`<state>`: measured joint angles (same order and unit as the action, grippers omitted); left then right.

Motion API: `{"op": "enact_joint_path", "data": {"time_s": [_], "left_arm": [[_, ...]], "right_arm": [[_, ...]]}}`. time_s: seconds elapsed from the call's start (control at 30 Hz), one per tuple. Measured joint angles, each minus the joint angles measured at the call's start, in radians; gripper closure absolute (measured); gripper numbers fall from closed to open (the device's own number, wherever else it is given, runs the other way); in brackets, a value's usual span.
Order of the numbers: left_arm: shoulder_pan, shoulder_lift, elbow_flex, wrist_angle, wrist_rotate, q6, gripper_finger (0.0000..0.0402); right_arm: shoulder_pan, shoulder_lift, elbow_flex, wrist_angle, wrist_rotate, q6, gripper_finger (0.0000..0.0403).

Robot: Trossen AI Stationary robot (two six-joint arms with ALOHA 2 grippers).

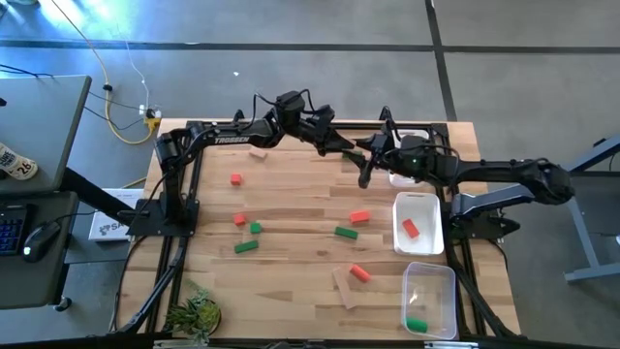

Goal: Sort & place blocks by color
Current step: Put the brown block into the top white bin

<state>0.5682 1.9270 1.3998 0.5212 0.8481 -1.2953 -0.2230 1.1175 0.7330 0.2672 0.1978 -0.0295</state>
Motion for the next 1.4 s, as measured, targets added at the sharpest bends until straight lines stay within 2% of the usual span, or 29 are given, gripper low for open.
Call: {"op": "enact_joint_path", "data": {"time_s": [0.23,0.57,0.87,1.0,1.13,1.4], "left_arm": [[0.0,0.0,0.0,-0.003,-0.001,0.005,0.0287],[0.0,0.0,0.0,-0.022,-0.004,0.063,0.0282],[-0.001,0.002,0.0,-0.035,-0.056,0.242,0.0211],[0.011,0.002,0.0,-0.08,-0.063,0.306,0.0185],[0.036,0.002,0.0,-0.131,-0.064,0.361,0.0178],[0.089,0.002,0.0,-0.225,-0.066,0.461,0.0177]], "right_arm": [[0.0,0.003,0.0,0.004,0.008,0.015,0.0286],[0.001,0.003,0.0,-0.001,0.024,0.021,0.0286],[0.0,0.002,0.0,-0.055,0.051,0.095,0.029],[0.0,-0.002,0.001,-0.105,0.091,0.099,0.029],[-0.009,-0.017,0.0,-0.187,0.121,0.115,0.029],[-0.09,-0.057,0.0,-0.455,0.241,0.324,0.029]]}}
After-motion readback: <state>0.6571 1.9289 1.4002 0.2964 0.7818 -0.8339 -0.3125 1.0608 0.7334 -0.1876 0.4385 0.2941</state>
